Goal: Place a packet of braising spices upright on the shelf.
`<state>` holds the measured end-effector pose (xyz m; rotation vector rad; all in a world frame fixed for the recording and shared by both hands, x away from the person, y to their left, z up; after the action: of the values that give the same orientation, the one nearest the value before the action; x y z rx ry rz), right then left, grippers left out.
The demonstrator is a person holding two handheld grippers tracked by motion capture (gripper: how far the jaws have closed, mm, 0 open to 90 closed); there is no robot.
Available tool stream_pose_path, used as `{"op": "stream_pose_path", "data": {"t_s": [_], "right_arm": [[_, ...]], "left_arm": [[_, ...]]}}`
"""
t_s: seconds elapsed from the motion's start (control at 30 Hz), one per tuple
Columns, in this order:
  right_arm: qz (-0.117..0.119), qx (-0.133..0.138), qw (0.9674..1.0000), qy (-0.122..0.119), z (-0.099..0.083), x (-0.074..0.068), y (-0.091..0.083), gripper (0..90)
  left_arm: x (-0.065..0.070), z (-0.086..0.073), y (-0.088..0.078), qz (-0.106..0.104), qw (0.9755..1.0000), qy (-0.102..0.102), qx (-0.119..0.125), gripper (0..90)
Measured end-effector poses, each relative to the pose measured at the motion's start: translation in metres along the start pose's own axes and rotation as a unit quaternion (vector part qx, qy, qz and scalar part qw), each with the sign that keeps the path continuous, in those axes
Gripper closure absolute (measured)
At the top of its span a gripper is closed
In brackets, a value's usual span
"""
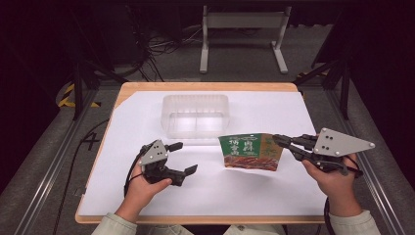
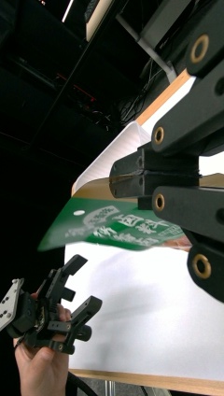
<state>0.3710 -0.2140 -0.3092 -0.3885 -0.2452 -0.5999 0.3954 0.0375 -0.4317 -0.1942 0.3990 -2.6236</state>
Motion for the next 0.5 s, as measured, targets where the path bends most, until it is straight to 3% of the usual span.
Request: {"op": "stream_pose_path", "data": {"t_s": [0.23, 0.5], "right_arm": [[0.006, 0.005, 1.0000, -0.003, 0.006, -0.002, 0.002, 90.0], [0.006, 0.016, 0.9998, -0.004, 0.011, -0.004, 0.000, 90.0]], "left_arm": [[0.018, 0.013, 0.019, -0.023, 0.9996, 0.006, 0.012, 11.2], [0.032, 0.036, 0.033, -0.050, 0.9973, 0.013, 0.052, 11.2]]}}
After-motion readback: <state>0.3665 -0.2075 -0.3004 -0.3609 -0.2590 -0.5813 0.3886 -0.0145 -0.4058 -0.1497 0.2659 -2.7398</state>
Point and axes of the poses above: each handheld gripper's, and its own axes: y roughly forward along the jaws, z roughly out of its top, x roughly to its right, the point moved 10 cm from there along y, roughly forward along the jaws, and after that the axes turned 1 degree about y, right-handed, at the moved point
